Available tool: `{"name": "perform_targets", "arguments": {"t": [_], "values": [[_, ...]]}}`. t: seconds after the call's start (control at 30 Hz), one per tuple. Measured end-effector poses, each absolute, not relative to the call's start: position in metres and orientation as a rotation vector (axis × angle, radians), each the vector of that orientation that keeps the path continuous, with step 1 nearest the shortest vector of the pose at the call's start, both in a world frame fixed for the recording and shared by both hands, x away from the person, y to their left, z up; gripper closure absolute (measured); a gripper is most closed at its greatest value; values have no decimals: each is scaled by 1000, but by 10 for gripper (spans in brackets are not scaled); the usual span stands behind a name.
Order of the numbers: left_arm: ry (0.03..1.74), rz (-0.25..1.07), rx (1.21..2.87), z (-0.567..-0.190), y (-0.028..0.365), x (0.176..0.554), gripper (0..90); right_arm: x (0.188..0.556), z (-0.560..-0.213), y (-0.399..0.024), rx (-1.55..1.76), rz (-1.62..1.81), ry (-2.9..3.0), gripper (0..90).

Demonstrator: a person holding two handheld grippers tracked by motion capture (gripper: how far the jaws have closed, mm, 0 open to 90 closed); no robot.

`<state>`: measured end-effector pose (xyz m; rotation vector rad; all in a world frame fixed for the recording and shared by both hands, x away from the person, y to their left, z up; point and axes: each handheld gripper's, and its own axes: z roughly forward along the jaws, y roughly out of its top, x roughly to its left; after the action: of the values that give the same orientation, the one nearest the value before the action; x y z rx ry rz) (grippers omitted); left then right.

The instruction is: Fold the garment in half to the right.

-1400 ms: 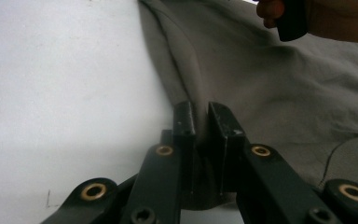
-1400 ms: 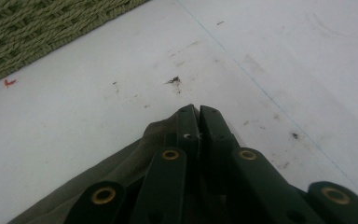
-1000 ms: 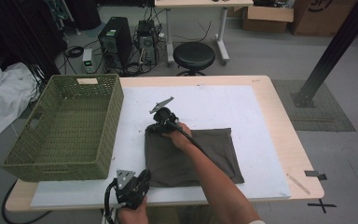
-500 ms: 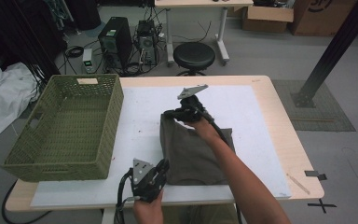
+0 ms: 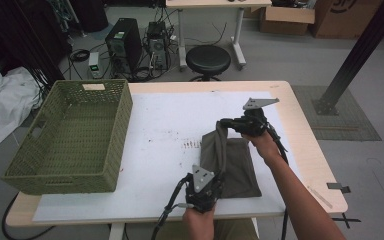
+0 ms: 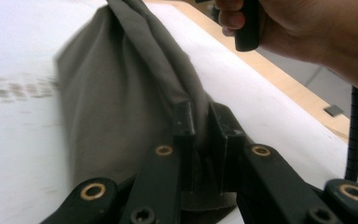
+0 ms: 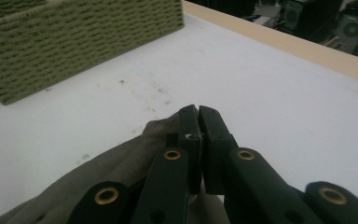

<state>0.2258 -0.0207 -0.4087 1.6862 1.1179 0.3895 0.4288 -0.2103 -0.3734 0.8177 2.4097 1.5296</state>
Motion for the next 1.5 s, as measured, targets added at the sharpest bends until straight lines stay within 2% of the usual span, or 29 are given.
{"name": "perform_targets", "arguments": {"t": [0.23,0.7,0.73,0.77,0.9,0.93,1.0,1.1,1.33,1.5], "values": [[1101,350,1711,-417,-50,233,815,426,-386,-246,906,1499,2371,885],[1098,294,1739,-434,-75,245,796,427,-408,-270,994,1443,2353,878],[1107,305,1733,-433,-74,246,754,426,-409,-271,1005,1441,2344,873],[1117,314,1730,-432,-73,248,652,426,-409,-272,1015,1437,2331,828],[1168,338,1697,-428,-56,255,389,422,-406,-286,1121,1459,2245,600],[1180,360,1688,-426,-49,257,346,420,-405,-289,1139,1451,2233,565],[1201,395,1658,-423,-34,261,255,408,-401,-297,1153,1437,2187,535],[1237,451,1630,-420,-11,265,166,383,-396,-304,1126,1394,2145,522],[1347,536,1571,-419,52,275,161,332,-396,-296,1031,1341,2163,559],[1371,564,1570,-421,77,279,161,309,-407,-274,965,1351,2290,740]]}}
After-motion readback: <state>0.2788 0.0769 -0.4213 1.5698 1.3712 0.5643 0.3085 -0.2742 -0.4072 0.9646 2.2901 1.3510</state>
